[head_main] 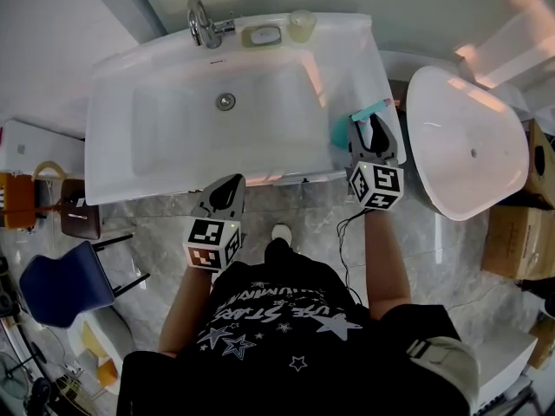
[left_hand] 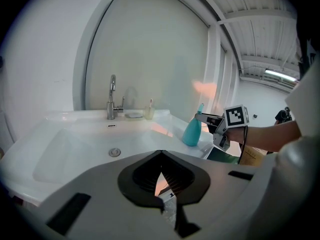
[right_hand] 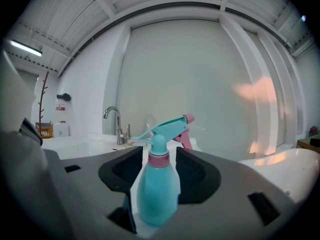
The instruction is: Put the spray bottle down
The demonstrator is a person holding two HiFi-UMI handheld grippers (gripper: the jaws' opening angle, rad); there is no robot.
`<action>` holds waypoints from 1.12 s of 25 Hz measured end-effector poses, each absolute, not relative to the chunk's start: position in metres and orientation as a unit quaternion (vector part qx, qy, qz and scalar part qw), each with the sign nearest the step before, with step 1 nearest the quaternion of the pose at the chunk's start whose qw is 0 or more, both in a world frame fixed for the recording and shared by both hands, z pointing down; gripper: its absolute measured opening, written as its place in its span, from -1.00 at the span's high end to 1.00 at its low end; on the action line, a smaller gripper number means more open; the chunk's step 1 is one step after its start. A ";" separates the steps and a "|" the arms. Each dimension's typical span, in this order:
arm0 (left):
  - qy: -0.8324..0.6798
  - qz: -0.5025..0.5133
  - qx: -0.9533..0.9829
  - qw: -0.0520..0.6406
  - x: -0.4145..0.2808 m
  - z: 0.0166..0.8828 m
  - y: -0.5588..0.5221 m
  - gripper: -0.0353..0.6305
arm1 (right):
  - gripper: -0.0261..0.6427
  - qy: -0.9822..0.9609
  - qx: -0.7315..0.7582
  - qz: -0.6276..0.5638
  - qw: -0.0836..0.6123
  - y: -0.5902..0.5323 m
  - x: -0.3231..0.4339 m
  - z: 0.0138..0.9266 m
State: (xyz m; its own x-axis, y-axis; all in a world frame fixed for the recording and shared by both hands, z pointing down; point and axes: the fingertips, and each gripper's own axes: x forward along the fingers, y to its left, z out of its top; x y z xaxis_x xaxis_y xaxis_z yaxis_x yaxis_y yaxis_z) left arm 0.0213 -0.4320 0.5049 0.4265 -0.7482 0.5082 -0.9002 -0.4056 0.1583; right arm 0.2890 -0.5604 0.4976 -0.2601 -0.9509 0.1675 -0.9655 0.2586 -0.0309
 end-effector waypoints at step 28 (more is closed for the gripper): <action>-0.487 0.141 0.844 0.172 -0.081 0.462 -0.222 0.85 | 0.88 -0.800 0.597 0.059 0.002 -0.314 0.168 0.418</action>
State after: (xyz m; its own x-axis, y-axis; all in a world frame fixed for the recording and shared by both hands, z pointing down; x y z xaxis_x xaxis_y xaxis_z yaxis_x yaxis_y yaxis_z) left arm -0.0814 -0.2222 0.4625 0.4851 -0.7741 0.4068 -0.8716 -0.4658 0.1531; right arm 0.1677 -0.3137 0.4184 -0.2877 -0.9548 0.0743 -0.9553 0.2806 -0.0926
